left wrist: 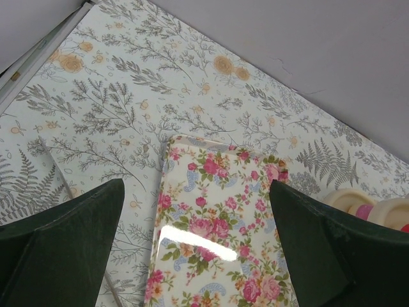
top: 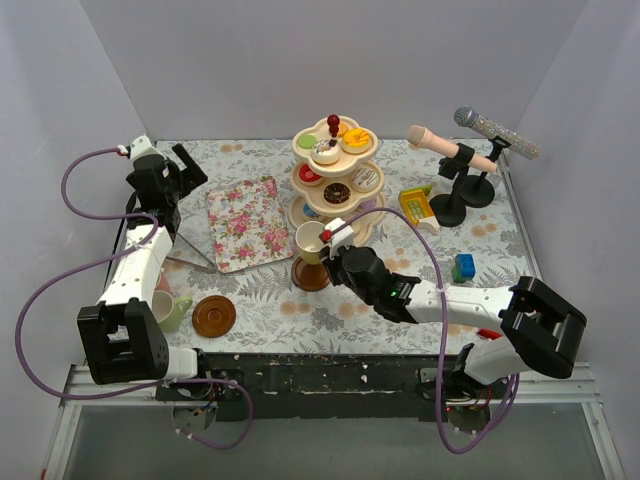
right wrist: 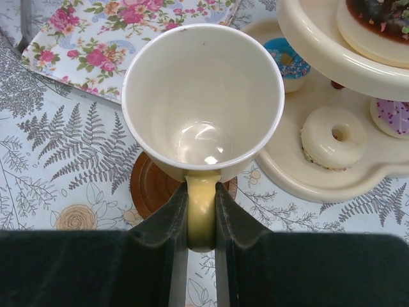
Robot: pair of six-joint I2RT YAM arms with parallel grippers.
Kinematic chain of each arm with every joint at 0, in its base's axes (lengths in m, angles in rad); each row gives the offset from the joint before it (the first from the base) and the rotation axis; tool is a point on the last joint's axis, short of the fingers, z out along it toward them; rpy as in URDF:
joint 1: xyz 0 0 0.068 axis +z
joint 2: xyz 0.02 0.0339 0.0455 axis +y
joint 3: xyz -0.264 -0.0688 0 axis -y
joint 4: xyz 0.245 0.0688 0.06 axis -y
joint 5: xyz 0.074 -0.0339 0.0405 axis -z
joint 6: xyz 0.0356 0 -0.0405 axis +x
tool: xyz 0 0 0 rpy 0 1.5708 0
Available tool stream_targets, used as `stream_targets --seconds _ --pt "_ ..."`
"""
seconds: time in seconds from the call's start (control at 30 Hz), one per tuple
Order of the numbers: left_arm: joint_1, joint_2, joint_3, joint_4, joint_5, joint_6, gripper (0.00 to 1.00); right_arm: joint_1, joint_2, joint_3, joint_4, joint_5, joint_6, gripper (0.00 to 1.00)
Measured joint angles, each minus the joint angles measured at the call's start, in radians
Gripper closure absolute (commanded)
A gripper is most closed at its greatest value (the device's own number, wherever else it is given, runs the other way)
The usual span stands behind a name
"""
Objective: Serve the afternoon tea
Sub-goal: Place the cup on the coaster.
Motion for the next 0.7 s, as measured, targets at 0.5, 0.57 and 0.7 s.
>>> stream_targets --seconds 0.5,0.57,0.7 --pt "0.000 0.001 0.000 0.000 0.014 0.000 0.02 0.012 0.034 0.000 -0.014 -0.021 0.026 0.99" --pt "0.000 0.001 0.000 0.000 0.014 0.000 0.02 0.013 0.034 0.000 -0.017 -0.024 0.031 0.99" --pt "0.000 0.001 0.000 0.000 0.017 -0.001 0.02 0.016 0.037 0.000 -0.018 -0.023 0.032 0.99"
